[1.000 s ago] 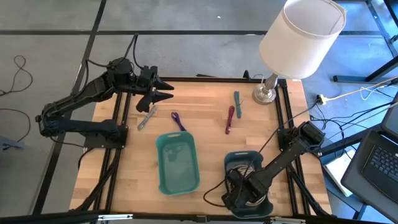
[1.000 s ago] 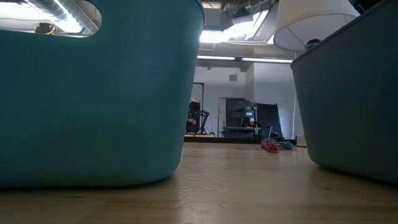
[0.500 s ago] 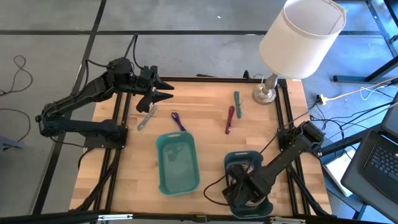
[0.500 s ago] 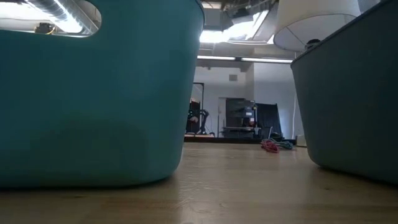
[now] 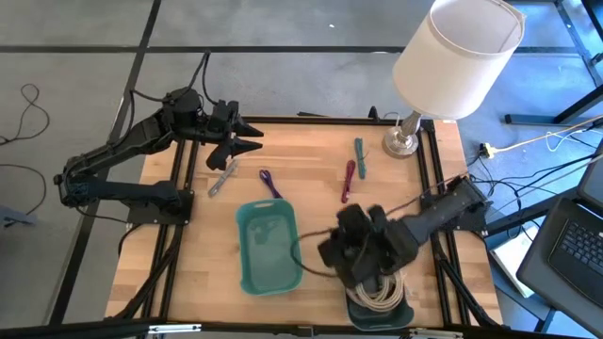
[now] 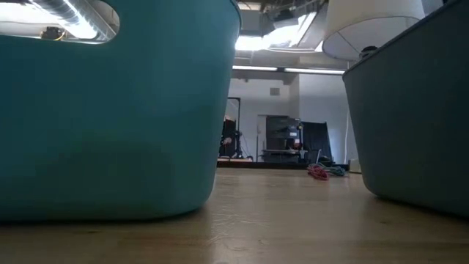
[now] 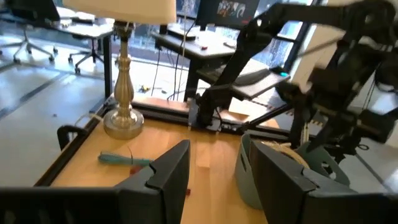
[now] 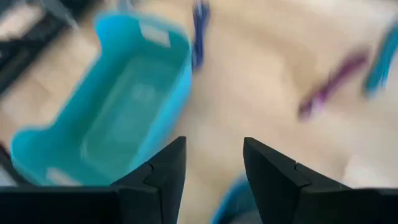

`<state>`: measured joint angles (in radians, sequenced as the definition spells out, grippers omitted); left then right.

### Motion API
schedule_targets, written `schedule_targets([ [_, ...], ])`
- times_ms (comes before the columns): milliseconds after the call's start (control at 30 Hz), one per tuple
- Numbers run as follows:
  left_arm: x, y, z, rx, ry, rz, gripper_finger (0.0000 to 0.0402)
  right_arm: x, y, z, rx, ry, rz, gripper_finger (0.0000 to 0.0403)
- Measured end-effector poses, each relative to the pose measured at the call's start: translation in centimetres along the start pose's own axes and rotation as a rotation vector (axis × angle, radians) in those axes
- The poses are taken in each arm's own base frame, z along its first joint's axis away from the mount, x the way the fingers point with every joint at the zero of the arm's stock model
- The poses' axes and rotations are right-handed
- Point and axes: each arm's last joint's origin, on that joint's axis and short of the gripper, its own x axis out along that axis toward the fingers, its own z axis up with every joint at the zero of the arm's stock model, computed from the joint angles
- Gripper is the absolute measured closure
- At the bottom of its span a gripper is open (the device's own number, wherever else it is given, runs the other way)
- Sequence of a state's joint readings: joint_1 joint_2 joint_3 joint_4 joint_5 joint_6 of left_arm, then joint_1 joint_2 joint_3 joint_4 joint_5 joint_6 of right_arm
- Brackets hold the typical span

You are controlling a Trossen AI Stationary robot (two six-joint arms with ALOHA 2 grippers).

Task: Pick and place USB-C Cables
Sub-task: Put the black and blue USB cable into the green bin

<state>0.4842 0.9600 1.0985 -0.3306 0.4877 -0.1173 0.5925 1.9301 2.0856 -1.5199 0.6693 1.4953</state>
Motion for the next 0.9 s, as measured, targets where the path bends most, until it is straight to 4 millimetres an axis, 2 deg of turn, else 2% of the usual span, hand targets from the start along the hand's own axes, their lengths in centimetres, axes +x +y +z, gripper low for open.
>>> schedule_targets([
  [100,0.0,0.1,-0.5,-0.024,0.046,0.005,0.024,0.5,0.3,2.6,-0.076,-0.114,0.02,0.0241],
  [233,-0.1,0.1,-1.3,-0.042,0.123,0.013,0.024,2.1,0.6,6.0,-0.181,-0.188,0.03,0.0241],
  [400,-0.3,0.1,-2.6,-0.084,0.245,0.024,0.024,4.8,-0.3,9.6,-0.162,-0.196,-0.016,0.0241],
  [567,-0.5,0.1,-3.1,-0.11,0.299,0.028,0.024,8.8,-3.4,12.0,-0.207,-0.011,-0.139,0.0241],
  [700,-0.5,0.1,-3.1,-0.134,0.298,0.033,0.024,12.5,-7.1,12.8,-0.279,0.193,-0.308,0.0241],
  [800,-0.5,0.2,-3.1,-0.148,0.296,0.068,0.024,15.6,-10.0,12.7,-0.317,0.358,-0.397,0.0241],
  [900,-0.5,0.4,-3.1,-0.173,0.292,0.128,0.024,18.3,-12.3,11.6,-0.385,0.492,-0.442,0.0241],
])
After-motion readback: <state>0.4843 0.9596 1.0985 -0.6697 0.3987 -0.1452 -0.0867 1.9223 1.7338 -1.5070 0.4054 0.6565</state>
